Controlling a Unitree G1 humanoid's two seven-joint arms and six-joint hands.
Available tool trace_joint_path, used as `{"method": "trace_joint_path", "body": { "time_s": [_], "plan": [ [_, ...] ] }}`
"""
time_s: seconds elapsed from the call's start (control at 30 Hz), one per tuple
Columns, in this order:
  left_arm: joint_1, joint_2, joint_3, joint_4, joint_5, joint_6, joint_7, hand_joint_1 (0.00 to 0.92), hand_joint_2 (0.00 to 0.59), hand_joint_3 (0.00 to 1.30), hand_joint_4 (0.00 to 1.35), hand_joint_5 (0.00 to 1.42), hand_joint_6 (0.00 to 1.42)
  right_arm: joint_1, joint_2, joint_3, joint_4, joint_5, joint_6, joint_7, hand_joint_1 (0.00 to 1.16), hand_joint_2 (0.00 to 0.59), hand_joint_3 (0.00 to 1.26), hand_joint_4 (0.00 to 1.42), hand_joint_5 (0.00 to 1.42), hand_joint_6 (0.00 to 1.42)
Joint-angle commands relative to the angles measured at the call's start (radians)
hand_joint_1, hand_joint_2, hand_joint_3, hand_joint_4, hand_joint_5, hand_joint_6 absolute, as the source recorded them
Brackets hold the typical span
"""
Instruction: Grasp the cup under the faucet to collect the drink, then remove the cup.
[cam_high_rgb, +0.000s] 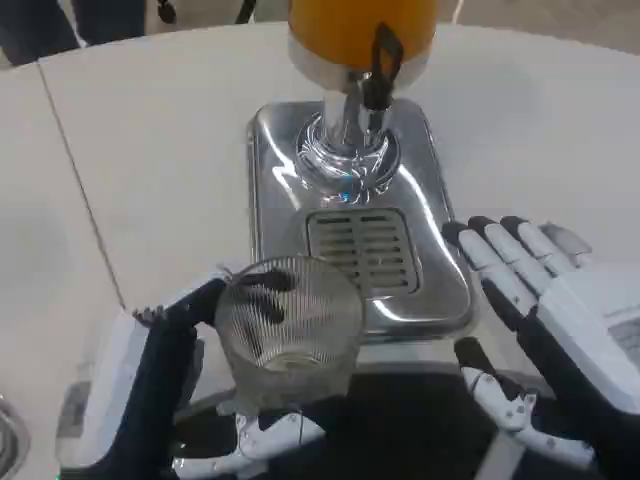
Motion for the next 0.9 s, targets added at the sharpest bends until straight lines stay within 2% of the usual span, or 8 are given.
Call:
{"method": "trace_joint_path", "body": {
  "time_s": [0.03,0.23,0.43,0.5,0.57,0.67,0.8,0.9],
  "plan": [
    [0.006,-0.017,0.0,-0.019,-0.007,-0.021,0.007,0.669,0.06,1.17,1.19,1.42,1.42,0.012,-0.006,0.0,-0.004,0.002,0.001,0.001,0.15,0.584,0.0,0.0,0.0,0.02],
    [0.009,-0.027,0.003,-0.021,-0.01,-0.013,-0.001,0.669,0.06,1.17,1.19,1.42,1.42,0.024,0.016,0.002,-0.017,-0.01,0.022,0.003,0.15,0.586,0.0,0.0,0.0,0.02],
    [-0.074,-0.059,-0.001,0.059,0.012,0.033,0.021,0.669,0.06,1.17,1.19,1.42,1.42,0.074,0.114,0.04,-0.055,-0.077,0.097,0.001,0.16,0.586,0.0,0.0,0.0,0.02],
    [-0.162,-0.093,-0.014,0.148,0.022,0.052,0.052,0.669,0.06,1.17,1.19,1.42,1.42,0.105,0.159,0.067,-0.071,-0.114,0.118,-0.001,0.16,0.586,0.0,0.0,0.0,0.02],
    [-0.251,-0.125,-0.032,0.255,0.039,0.068,0.091,0.669,0.06,1.17,1.19,1.42,1.42,0.129,0.178,0.085,-0.09,-0.132,0.121,0.003,0.16,0.586,0.0,0.0,0.0,0.02],
    [-0.339,-0.143,-0.053,0.361,0.06,0.072,0.134,0.669,0.06,1.17,1.19,1.42,1.42,0.149,0.182,0.083,-0.115,-0.14,0.119,0.015,0.17,0.586,0.0,0.0,0.0,0.02],
    [-0.428,-0.145,-0.072,0.459,0.071,0.067,0.174,0.669,0.06,1.17,1.19,1.42,1.42,0.147,0.186,0.06,-0.143,-0.134,0.137,0.043,0.18,0.586,0.0,0.0,0.0,0.02],
    [-0.489,-0.147,-0.083,0.534,0.069,0.067,0.197,0.669,0.06,1.17,1.19,1.42,1.42,0.133,0.175,0.044,-0.165,-0.126,0.137,0.076,0.18,0.586,0.0,0.0,0.0,0.02]
  ]
}}
